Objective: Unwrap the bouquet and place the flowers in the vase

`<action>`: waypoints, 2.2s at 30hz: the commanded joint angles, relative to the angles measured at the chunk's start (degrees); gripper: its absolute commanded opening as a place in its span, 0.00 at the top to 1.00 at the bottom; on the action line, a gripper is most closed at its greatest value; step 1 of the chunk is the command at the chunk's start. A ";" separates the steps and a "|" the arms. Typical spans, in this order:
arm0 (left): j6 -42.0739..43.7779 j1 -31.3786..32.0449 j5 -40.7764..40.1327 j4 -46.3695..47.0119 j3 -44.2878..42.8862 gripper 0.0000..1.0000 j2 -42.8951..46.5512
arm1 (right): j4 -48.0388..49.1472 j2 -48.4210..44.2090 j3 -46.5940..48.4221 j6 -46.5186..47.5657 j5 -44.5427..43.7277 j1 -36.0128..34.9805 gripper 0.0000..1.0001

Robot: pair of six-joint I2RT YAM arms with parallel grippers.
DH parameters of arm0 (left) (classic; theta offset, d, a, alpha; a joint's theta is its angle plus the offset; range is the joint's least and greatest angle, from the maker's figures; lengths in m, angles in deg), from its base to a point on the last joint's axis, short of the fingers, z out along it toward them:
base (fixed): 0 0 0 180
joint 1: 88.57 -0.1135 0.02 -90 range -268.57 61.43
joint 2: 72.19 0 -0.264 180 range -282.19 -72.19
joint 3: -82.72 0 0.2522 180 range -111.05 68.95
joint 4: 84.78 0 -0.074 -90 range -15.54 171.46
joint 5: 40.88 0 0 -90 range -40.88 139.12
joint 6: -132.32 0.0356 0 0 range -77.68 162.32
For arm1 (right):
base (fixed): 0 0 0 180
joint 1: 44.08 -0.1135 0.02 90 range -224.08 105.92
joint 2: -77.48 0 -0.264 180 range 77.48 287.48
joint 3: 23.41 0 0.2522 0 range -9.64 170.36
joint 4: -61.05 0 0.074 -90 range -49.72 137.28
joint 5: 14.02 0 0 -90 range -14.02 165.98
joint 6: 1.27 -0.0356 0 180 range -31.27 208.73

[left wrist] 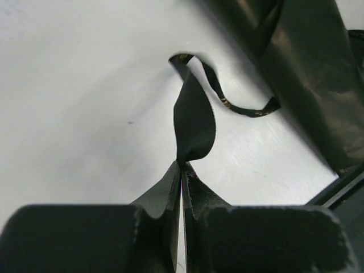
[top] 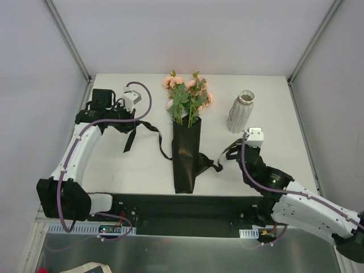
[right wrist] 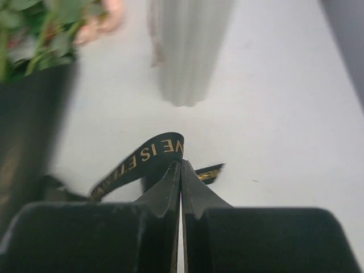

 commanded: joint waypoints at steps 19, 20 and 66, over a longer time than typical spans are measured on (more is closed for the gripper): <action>-2.13 -9.16 -12.93 -2.03 6.29 0.01 9.01 | -22.47 13.36 18.46 4.13 17.87 -19.52 0.00; -2.13 -9.25 -13.63 -2.03 6.29 0.01 8.22 | -22.02 14.50 18.28 4.58 17.81 -21.39 0.00; 2.00 -9.16 -15.13 -3.26 11.48 0.01 9.79 | 0.66 50.55 19.26 13.73 14.02 -29.75 0.14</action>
